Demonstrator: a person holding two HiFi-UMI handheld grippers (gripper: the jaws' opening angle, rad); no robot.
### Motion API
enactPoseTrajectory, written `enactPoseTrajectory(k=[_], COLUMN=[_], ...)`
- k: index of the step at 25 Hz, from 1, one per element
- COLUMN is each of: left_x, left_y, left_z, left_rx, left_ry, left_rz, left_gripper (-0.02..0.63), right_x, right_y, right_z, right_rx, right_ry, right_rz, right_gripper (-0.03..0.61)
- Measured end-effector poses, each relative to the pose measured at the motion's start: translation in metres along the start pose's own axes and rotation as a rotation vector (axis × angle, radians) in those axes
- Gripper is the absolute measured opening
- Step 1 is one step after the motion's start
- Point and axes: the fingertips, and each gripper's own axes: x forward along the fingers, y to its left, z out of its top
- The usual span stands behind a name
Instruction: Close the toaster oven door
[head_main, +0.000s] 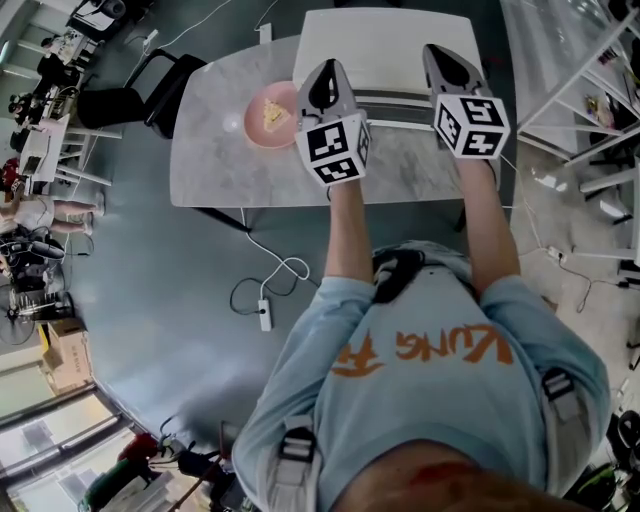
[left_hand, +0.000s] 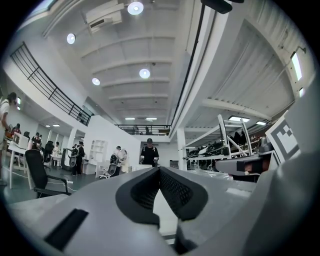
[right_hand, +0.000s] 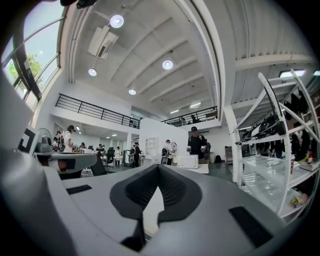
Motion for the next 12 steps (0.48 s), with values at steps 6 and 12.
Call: enactPoseTrajectory(k=[6, 12], left_x=[0.0000, 0.0042], left_y=[0.0005, 0.0046], left_z=[-0.0026, -0.0033], left_rx=[0.021, 0.031], left_ry=[0.014, 0.021], left_rz=[-0.007, -0.002], left_gripper=[0.002, 0.002], right_x=[0.0002, 0.0064], right_y=[0.0025, 0.0042], right_z=[0.0029, 0.0029], right_rx=[-0.021, -0.035], right_ry=[-0.007, -0.001], right_rz=[0.017, 0.031], right_gripper=[-0.003, -0.003])
